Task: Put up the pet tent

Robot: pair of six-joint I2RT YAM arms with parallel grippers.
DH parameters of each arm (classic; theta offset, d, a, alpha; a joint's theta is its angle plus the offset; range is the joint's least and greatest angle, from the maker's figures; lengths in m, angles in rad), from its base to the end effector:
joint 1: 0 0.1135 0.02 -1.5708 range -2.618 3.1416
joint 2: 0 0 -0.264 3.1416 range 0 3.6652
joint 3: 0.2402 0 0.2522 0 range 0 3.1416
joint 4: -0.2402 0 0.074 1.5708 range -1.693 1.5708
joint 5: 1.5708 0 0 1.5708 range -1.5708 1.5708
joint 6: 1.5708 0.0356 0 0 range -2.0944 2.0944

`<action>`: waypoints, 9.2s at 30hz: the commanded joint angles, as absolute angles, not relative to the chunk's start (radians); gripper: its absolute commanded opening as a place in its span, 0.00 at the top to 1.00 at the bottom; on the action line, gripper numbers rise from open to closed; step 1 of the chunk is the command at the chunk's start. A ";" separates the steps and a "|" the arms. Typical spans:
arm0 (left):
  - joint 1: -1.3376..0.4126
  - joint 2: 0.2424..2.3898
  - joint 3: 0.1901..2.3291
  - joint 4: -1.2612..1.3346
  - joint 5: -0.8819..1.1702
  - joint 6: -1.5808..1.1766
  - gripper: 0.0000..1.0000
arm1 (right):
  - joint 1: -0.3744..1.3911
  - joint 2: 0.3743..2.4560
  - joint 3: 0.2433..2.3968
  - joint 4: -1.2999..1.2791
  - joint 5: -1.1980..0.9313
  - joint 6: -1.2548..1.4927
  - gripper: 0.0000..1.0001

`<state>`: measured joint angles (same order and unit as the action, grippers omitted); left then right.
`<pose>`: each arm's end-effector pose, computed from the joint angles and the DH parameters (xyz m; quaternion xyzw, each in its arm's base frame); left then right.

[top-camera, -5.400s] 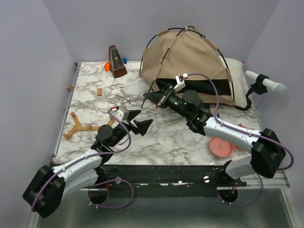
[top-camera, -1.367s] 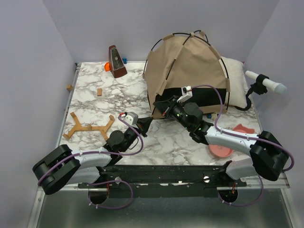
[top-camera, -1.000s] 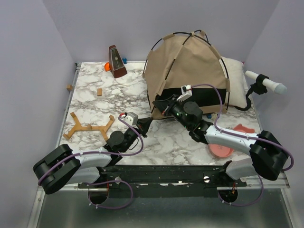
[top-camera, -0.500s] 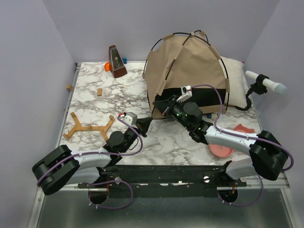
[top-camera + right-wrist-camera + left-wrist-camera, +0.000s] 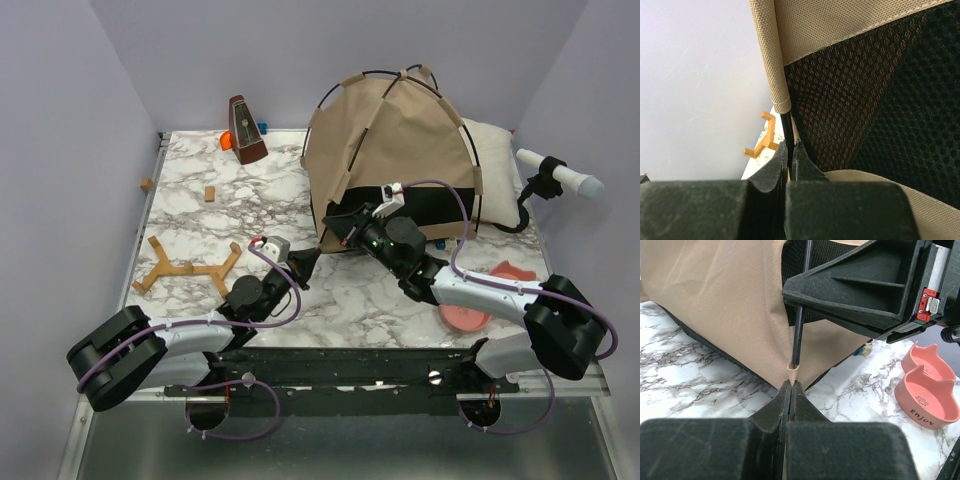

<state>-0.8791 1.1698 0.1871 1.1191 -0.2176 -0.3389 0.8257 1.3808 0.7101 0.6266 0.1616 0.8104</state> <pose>0.1402 -0.1572 0.2008 0.0955 0.6515 -0.3700 0.6553 0.2133 0.2228 0.2627 0.0503 0.7206 0.4630 0.5137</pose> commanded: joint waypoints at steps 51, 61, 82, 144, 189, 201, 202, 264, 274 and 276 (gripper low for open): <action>-0.885 1.091 0.262 0.843 -0.135 -0.330 0.41 | 0.813 1.396 0.635 0.583 0.218 0.856 1.00; -0.885 1.166 0.315 0.819 -0.144 -0.340 0.55 | 0.813 1.393 0.635 0.581 0.221 0.855 1.00; -0.885 1.227 0.357 0.826 -0.157 -0.351 1.00 | 0.813 1.388 0.620 0.587 0.217 0.857 1.00; -0.427 0.885 0.939 -0.317 0.162 -0.086 0.01 | 0.431 1.352 1.449 -0.273 0.333 0.083 0.00; -0.377 0.659 0.813 -0.186 0.161 -0.099 0.01 | 0.887 1.637 1.510 0.207 0.751 0.443 0.78; -0.462 0.797 0.790 -0.041 0.331 -0.391 0.01 | 0.886 1.494 1.463 -0.067 0.742 0.297 0.00; -0.495 0.817 0.790 -0.034 0.305 -0.414 0.01 | 0.883 1.464 1.448 -0.075 0.788 0.287 0.00; -0.009 1.047 1.071 -0.434 0.363 0.278 1.00 | 0.623 1.048 0.857 -0.432 -0.256 0.370 0.03; -0.009 1.034 1.057 -0.414 0.237 0.258 1.00 | 0.623 0.974 0.862 -0.544 -0.238 0.344 0.42; -0.008 1.027 1.054 -0.409 0.216 0.250 1.00 | 0.622 0.968 0.859 -0.545 -0.255 0.334 0.65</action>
<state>-0.0189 1.0538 1.0580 -0.4725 0.3069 0.2726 0.6250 0.9848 0.8524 -0.4950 -0.2062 0.3481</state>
